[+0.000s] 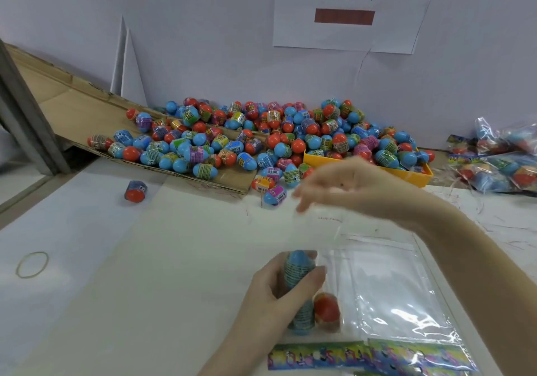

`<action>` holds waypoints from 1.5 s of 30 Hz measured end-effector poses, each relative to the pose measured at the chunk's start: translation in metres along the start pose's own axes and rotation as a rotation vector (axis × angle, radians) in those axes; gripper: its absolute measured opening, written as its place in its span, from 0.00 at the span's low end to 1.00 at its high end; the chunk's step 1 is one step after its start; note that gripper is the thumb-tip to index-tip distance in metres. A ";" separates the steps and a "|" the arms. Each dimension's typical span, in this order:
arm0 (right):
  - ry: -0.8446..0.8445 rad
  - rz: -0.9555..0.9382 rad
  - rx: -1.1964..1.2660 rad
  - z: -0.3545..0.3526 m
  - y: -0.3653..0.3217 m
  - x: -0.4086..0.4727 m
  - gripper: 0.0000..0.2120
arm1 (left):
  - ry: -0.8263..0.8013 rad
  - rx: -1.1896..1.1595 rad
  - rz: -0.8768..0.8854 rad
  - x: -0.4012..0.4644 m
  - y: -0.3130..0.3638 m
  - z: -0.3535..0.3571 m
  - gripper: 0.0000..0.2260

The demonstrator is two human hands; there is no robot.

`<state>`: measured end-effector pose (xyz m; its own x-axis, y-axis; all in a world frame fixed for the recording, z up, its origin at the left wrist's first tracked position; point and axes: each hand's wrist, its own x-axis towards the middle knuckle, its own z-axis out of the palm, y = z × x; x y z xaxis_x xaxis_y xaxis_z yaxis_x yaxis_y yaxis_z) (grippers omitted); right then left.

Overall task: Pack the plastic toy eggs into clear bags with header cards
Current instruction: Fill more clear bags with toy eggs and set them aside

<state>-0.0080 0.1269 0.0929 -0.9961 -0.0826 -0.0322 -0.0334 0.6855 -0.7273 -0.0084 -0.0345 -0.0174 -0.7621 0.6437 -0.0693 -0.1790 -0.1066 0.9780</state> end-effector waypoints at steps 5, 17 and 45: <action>0.334 0.065 -0.280 0.015 0.044 0.059 0.15 | -0.014 -0.021 -0.052 0.001 0.000 -0.001 0.11; 0.572 -0.003 -0.247 0.030 0.055 0.060 0.12 | 0.023 -0.113 -0.062 0.001 0.002 -0.001 0.12; -0.089 -0.085 -0.494 0.014 0.008 -0.033 0.09 | -0.007 -0.081 -0.017 -0.006 0.010 0.001 0.14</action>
<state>0.0255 0.1250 0.0782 -0.9780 -0.1997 -0.0605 -0.1706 0.9321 -0.3195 -0.0048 -0.0385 -0.0072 -0.7543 0.6511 -0.0837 -0.2413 -0.1564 0.9578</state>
